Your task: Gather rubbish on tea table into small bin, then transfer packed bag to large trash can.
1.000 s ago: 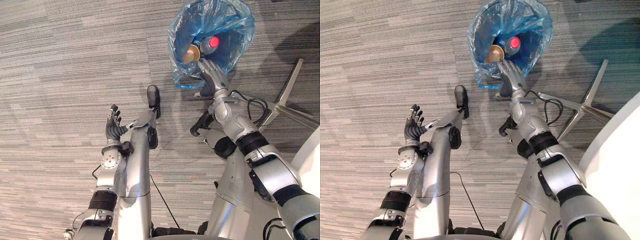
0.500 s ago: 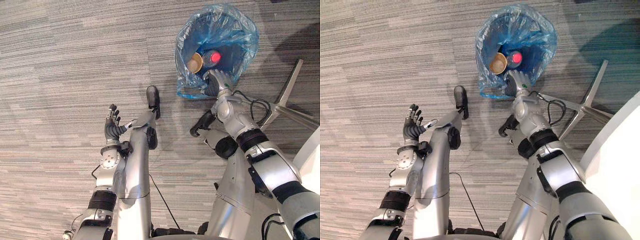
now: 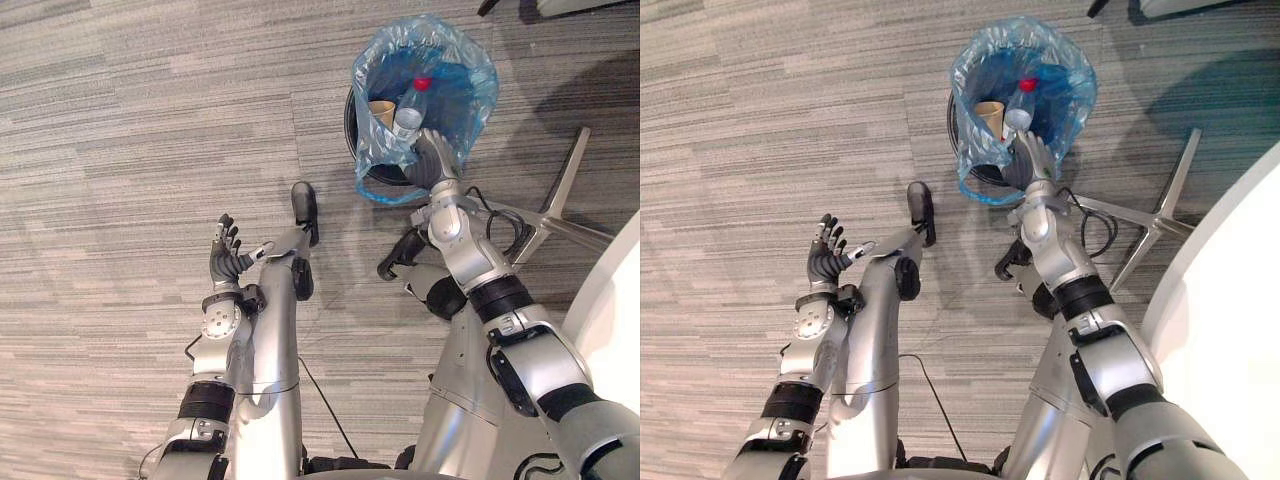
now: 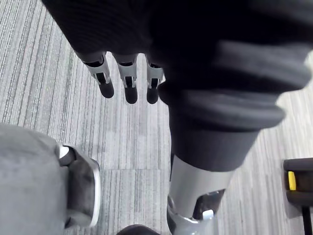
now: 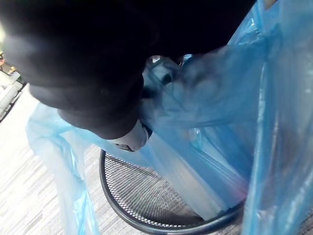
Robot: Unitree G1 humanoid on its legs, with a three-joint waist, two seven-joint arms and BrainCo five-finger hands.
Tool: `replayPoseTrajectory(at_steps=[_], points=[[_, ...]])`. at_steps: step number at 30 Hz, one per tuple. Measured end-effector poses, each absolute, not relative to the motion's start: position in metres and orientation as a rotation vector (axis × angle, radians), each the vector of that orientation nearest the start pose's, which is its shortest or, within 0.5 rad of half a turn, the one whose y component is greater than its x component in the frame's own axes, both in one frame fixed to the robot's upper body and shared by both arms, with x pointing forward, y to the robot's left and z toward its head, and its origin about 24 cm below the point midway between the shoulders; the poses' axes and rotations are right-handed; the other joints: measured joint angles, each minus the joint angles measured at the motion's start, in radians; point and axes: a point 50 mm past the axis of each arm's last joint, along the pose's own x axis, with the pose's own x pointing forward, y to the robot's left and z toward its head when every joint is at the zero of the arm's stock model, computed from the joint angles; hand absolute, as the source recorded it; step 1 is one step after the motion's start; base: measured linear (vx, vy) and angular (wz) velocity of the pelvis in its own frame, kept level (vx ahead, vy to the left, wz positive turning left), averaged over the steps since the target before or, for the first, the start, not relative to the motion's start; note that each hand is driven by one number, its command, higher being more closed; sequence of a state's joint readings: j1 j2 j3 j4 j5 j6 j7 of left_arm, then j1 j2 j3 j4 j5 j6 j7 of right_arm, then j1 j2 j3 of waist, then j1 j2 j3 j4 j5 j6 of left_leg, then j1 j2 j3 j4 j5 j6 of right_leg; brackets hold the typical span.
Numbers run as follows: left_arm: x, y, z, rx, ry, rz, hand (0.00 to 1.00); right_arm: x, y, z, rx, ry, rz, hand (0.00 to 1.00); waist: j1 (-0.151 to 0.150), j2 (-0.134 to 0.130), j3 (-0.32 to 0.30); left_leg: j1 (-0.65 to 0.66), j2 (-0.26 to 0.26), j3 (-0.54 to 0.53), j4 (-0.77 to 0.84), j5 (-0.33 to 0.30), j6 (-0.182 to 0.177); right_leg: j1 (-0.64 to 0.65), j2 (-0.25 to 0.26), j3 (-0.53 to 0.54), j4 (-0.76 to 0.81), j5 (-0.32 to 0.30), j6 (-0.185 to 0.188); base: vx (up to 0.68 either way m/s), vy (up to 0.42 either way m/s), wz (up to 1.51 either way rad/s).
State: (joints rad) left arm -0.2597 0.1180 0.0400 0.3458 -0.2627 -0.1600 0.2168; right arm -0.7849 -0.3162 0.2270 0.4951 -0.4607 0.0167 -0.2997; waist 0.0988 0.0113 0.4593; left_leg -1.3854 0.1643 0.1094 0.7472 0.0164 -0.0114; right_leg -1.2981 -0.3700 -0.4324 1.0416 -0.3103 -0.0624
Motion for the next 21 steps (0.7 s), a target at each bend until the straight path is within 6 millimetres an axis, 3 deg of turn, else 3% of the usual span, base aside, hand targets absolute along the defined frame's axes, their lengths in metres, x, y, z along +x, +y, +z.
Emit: replayPoseTrajectory(at_steps=[6, 11, 19, 21], points=[[0.3, 0.168, 0.041, -0.18, -0.022, 0.198, 0.0, 0.364, -0.134, 0.163, -0.688, -0.411, -0.117, 1.0, -0.005, -0.001, -0.001, 0.089, 0.011, 0.0, -0.016, 0.006, 0.001, 0.093, 0.021, -0.005, -0.03, 0.003, -0.005, -0.07, -0.005, -0.06], [0.297, 0.16, 0.036, -0.158, -0.004, 0.157, 0.0, 0.345, -0.134, 0.139, -0.521, -0.351, -0.076, 1.0, -0.009, -0.002, -0.004, 0.252, 0.011, 0.003, -0.088, 0.003, -0.006, 0.256, 0.041, -0.021, -0.1, 0.005, 0.0, -0.07, -0.034, -0.01], [0.264, 0.158, -0.005, -0.14, 0.151, 0.134, 0.0, 0.313, -0.127, 0.1, -0.338, -0.244, 0.003, 1.0, -0.029, -0.01, -0.035, 0.545, 0.009, 0.036, -0.227, 0.005, -0.004, 0.554, 0.074, -0.051, -0.266, 0.029, 0.039, 0.03, -0.058, 0.01], [0.259, 0.159, -0.009, -0.137, 0.168, 0.122, 0.0, 0.305, -0.124, 0.101, -0.307, -0.266, 0.011, 1.0, -0.03, -0.02, -0.047, 0.615, 0.005, 0.045, -0.258, 0.008, -0.005, 0.623, 0.079, -0.055, -0.302, 0.038, 0.038, 0.13, -0.062, -0.01]])
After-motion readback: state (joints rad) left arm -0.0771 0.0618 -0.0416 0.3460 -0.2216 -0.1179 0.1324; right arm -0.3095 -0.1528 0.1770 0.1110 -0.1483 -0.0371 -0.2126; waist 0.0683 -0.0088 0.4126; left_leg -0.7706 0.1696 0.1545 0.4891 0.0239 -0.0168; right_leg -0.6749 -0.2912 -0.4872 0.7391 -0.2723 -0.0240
